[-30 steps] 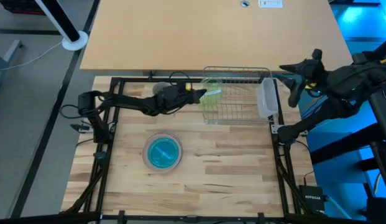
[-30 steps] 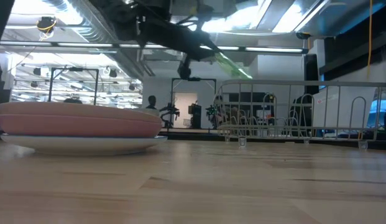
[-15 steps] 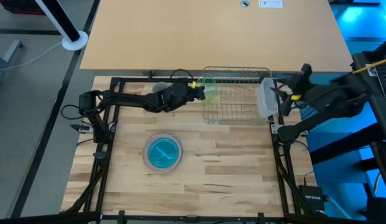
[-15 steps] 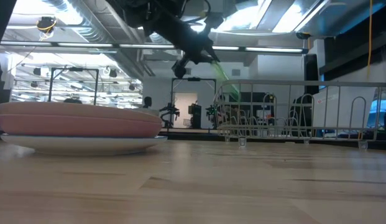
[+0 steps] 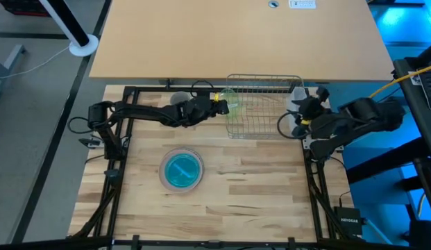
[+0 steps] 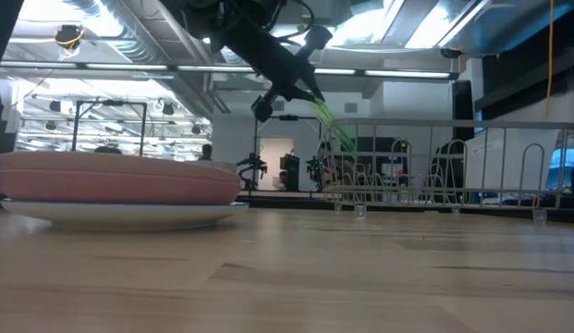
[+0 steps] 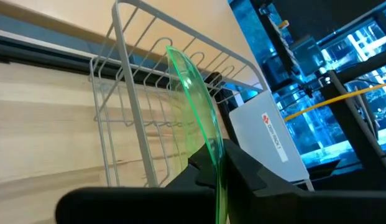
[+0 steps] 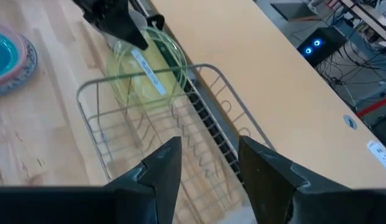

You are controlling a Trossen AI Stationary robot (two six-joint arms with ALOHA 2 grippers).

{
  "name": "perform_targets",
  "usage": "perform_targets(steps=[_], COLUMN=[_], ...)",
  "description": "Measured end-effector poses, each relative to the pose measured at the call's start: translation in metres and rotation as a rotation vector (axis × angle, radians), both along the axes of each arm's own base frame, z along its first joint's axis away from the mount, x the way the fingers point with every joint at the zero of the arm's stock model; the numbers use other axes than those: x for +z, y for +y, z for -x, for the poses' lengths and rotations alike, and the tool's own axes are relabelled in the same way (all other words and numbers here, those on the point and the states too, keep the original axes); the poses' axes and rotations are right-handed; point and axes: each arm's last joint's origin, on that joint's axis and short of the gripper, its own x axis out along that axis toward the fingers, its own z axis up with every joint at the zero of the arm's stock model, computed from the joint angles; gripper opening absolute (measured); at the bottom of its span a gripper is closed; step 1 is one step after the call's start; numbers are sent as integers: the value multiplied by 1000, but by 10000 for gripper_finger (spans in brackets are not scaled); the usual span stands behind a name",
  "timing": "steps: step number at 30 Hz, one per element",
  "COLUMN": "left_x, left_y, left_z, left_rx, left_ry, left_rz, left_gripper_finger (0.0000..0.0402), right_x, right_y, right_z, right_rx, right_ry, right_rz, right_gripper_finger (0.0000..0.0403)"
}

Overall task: Sort dishes
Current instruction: Put the green plate into the dish rack

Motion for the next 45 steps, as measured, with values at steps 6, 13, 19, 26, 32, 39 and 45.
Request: perform_targets(steps=[6,13,19,26,32,39,45], left_x=[0,4,29,29,2,5,4], left_y=[1,2,3,4,5,8,8], left_z=[0,-1,-7,-9,-30,-42,-38], left_rx=[16,22,-7,1,-4,-23,-15], left_ry=[3,-1,5,55,87,170,237], left_rz=[-4,-12,-114,-120,-72,-102,-69], left_gripper_finger=[0,0,0,0,0,0,0], right_x=[-6,-7,-5,-3,-3,-4,-5], right_y=[4,7,10,10,11,11,11], right_z=[-12,-22,-29,-31,-31,-31,-31], right_rx=[0,5,38,50,51,73,77], right_ry=[-61,-99,-103,-109,-112,-94,-89], right_rz=[-3,-12,20,29,27,7,5], right_gripper_finger=[163,163,163,163,163,163,163])
